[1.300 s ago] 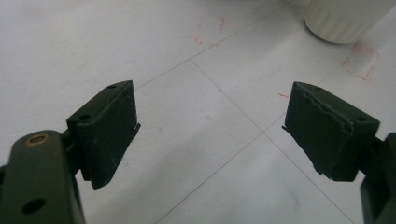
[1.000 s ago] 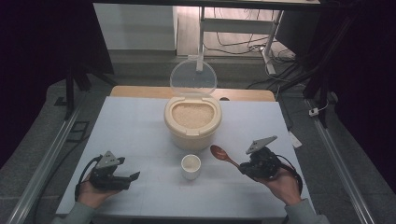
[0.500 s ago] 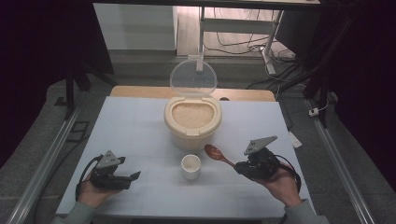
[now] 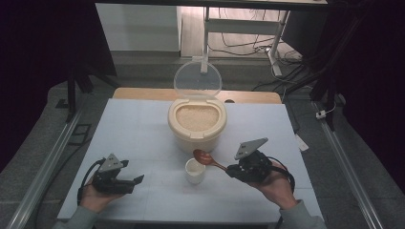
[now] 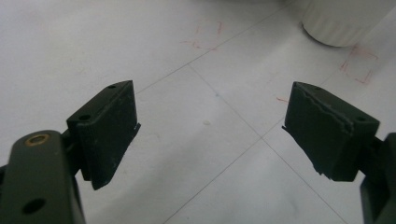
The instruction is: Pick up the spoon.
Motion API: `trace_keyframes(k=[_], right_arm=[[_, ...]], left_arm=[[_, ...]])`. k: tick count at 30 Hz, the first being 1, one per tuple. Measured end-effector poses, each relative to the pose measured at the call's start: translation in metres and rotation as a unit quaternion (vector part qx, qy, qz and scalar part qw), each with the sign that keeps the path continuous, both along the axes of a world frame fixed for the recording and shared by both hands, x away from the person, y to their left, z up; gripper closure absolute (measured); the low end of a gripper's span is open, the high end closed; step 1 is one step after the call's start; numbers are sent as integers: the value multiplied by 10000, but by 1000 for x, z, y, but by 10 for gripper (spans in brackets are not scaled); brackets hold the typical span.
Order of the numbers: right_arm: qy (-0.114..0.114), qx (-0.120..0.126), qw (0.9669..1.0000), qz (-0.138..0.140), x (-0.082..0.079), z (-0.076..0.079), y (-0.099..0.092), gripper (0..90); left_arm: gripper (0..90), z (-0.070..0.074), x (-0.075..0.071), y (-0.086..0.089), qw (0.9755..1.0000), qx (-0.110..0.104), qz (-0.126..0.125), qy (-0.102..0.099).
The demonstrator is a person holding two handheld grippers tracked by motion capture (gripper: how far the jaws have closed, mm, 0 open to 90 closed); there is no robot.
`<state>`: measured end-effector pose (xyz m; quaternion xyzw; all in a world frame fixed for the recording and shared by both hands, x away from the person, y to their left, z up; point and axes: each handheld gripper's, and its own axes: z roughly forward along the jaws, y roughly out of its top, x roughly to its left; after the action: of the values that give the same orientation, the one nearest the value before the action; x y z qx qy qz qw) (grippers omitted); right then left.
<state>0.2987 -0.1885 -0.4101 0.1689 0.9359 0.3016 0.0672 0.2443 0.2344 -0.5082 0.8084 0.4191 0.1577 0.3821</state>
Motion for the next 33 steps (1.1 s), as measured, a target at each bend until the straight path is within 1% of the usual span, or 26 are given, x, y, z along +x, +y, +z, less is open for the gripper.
trace_keyframes(k=[4, 5, 11, 12, 14, 15, 18, 20, 23, 29, 30, 31, 33], right_arm=[[-20, 10, 10000, 94, 0, -1, 7, 794], [-13, 40, 9999, 133, 0, -3, 12, 794], [14, 23, 9996, 280, -1, -6, 23, 794], [7, 16, 9995, 327, -2, -6, 26, 794], [-10, 1, 9994, 342, -2, -6, 28, 794], [-33, -48, 9992, 384, -2, -7, 32, 794], [-35, -45, 9990, 448, -2, -8, 37, 794], [-33, -138, 9985, 534, -3, -9, 43, 794], [-35, -126, 9983, 565, -4, -9, 46, 794], [-59, -154, 9979, 621, -4, -9, 48, 794], [-64, -151, 9979, 627, -4, -10, 49, 794], [-64, -170, 9979, 623, -4, -10, 49, 794], [-59, -193, 9978, 631, -4, -10, 49, 794]], left_arm=[[169, 0, 0, 0, 10000, -4, 5, -5], [169, 0, 0, 0, 10000, -6, 5, -6], [169, 1, 0, 0, 10000, -13, 8, -10], [169, 1, 0, 1, 10000, -21, 14, -15], [170, 2, -1, 1, 10000, -20, 13, -21], [170, 2, -1, 1, 10000, -22, 8, -29], [170, 4, -1, 1, 10000, -38, 9, -56], [171, 5, -1, 1, 10000, -52, 2, -63], [171, 6, -2, 1, 9999, -68, -10, -80], [174, 16, -5, -1, 9996, -180, -94, -184], [174, 20, -6, -3, 9994, -198, -146, -236], [175, 20, -6, -3, 9994, -198, -146, -236], [176, 28, -6, -7, 9990, -255, -223, -299]])
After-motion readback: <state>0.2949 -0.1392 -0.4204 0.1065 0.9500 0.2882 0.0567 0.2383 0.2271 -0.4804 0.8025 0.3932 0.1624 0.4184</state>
